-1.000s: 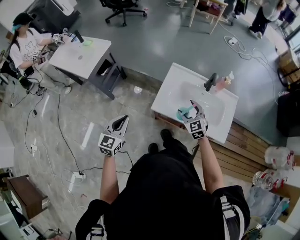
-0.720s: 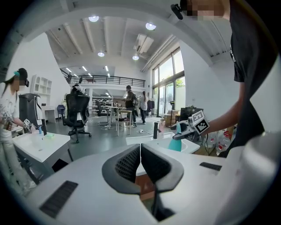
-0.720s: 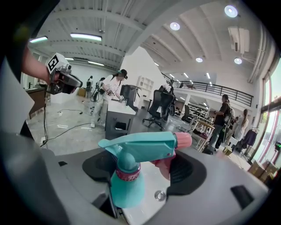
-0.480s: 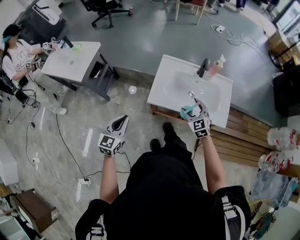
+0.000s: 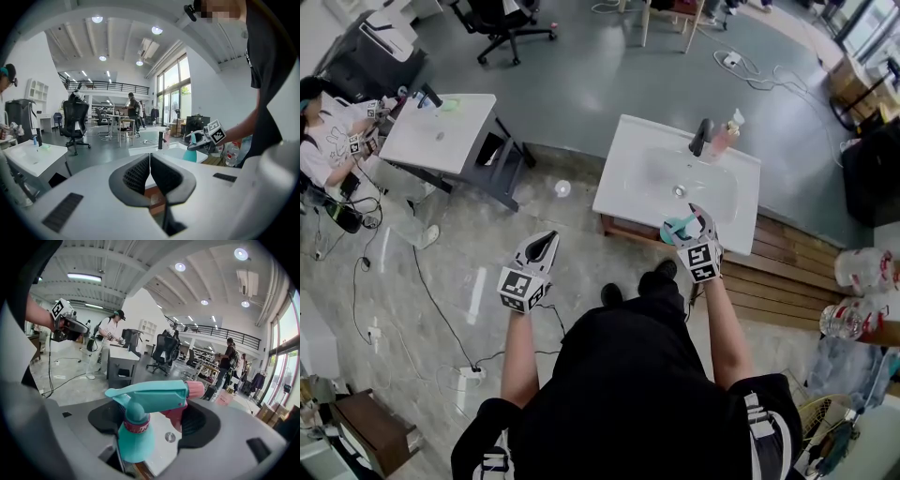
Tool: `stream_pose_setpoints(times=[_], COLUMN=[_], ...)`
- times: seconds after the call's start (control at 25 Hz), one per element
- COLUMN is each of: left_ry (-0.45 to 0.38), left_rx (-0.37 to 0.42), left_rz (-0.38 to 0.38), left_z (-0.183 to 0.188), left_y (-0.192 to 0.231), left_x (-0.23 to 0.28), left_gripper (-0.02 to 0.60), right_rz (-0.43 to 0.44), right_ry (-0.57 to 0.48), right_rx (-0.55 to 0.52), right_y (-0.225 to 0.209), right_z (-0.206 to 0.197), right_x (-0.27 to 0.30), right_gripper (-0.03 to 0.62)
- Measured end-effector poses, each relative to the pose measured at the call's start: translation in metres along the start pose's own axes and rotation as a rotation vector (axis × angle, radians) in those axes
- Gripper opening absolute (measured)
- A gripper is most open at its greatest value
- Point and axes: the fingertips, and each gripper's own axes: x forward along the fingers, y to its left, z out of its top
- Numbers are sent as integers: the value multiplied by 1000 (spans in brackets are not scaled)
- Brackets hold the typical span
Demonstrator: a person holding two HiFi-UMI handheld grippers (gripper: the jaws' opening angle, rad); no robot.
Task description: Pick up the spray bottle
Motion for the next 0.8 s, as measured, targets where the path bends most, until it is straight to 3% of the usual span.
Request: stream_pose_setpoints(times=[0.8], left_ry=[-6], left_rx=[-3], left_rz=[2], left_z=[2], left_y=[-10], left_x=[9], left_gripper=[25], right_rz=[-15], right_ry=[-25], right_rx=[41], right_y=[-14], right_z=[-2], right_x=[-11], right_gripper=[353])
